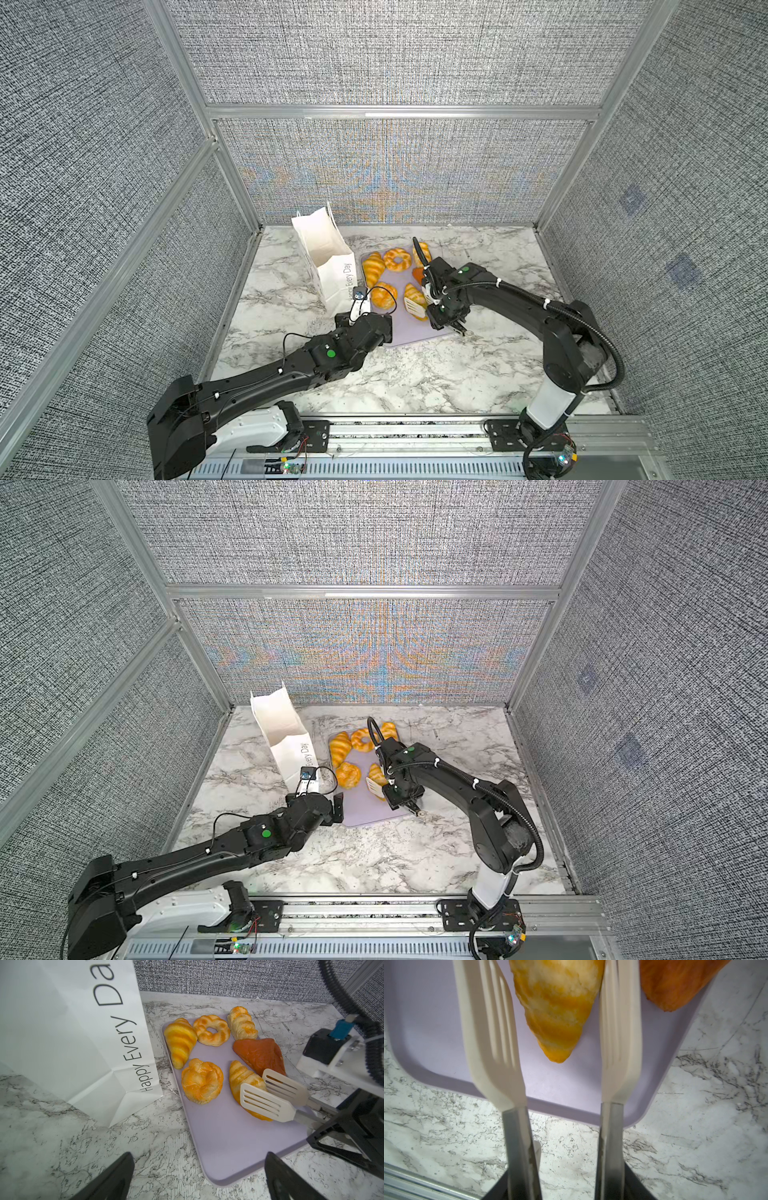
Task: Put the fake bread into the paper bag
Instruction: 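Squeeze the tongs on the yellow striped roll with the right gripper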
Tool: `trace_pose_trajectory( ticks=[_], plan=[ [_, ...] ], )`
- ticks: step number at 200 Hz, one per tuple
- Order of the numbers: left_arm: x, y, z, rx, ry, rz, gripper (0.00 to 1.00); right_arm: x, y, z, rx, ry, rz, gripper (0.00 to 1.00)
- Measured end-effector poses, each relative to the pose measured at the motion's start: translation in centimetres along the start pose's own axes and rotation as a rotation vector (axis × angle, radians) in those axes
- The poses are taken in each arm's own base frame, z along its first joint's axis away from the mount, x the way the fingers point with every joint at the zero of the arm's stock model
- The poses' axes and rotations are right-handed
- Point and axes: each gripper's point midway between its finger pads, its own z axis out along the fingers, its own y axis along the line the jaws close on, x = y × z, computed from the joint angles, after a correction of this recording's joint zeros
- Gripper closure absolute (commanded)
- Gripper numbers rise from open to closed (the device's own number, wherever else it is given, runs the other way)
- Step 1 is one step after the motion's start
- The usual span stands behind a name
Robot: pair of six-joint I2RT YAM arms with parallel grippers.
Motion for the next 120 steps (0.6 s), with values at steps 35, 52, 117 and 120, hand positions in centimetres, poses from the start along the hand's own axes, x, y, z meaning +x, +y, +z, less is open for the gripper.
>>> trace_pose_trajectory(
  ticks=[35,52,117,120],
  plan=[
    [0.0,0.0,0.0,0.0,0.0,0.0,0.01,-0.4,0.1,0.5,0.002,0.015,0.0,0.46],
    [-0.4,-0.4,0.0,0.006,0.0,0.006,0.01,-0.5,0.1,0.6,0.007,0.019,-0.008,0.46],
    [-0.7,-3.6,1.3,0.057,0.056,0.09,0.01,-0.5,0.0,1.2,0.03,0.071,-0.079,0.53],
    [-0.6,-3.7,1.3,0.06,0.061,0.096,0.01,-0.5,0.0,1.2,0.029,0.071,-0.08,0.54]
  ],
)
